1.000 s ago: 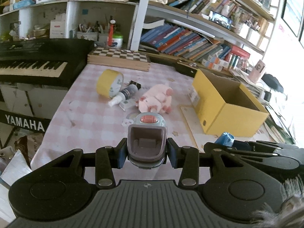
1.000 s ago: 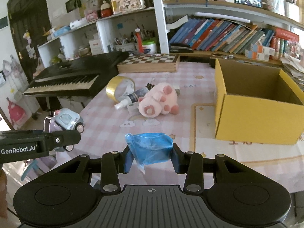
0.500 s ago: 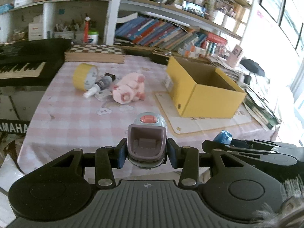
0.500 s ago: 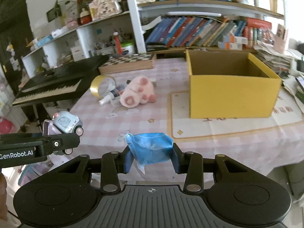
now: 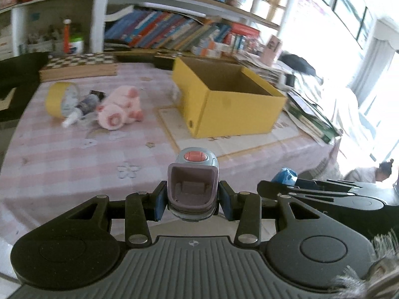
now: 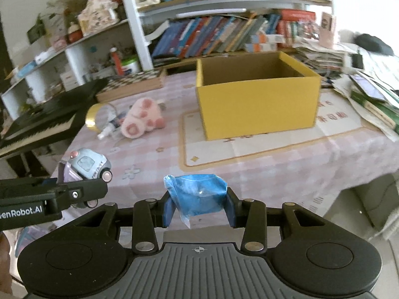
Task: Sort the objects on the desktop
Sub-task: 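Lift the blue bag with the right gripper while the left gripper carries the toy truck toward the yellow box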
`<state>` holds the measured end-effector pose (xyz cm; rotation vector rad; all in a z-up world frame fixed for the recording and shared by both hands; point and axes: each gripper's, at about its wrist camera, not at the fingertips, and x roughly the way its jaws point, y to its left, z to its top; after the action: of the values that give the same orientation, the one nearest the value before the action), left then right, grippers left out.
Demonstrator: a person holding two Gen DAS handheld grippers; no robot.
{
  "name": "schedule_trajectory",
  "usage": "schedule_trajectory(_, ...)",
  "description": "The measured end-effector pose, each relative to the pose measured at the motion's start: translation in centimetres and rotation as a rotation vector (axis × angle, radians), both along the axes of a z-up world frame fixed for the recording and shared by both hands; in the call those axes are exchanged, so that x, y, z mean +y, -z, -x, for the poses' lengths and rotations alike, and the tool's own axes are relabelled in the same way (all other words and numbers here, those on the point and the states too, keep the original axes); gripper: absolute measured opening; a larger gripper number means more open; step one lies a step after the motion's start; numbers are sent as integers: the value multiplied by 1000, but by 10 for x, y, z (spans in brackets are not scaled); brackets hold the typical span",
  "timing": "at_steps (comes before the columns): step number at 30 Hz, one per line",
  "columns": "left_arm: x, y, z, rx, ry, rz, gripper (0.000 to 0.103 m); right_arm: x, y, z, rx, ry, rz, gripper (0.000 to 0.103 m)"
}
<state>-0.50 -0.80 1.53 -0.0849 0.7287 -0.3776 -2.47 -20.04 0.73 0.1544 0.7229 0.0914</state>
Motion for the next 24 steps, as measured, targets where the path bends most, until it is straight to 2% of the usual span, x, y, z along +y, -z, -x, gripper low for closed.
schedule_trajectory(14,-29,3,-12,18,78,7,40,-28,0,2,20,72,0,40)
schedule_trajectory(24,-46,4,-25,30,90,3,40,-44,2,-8,38,84,-5,40)
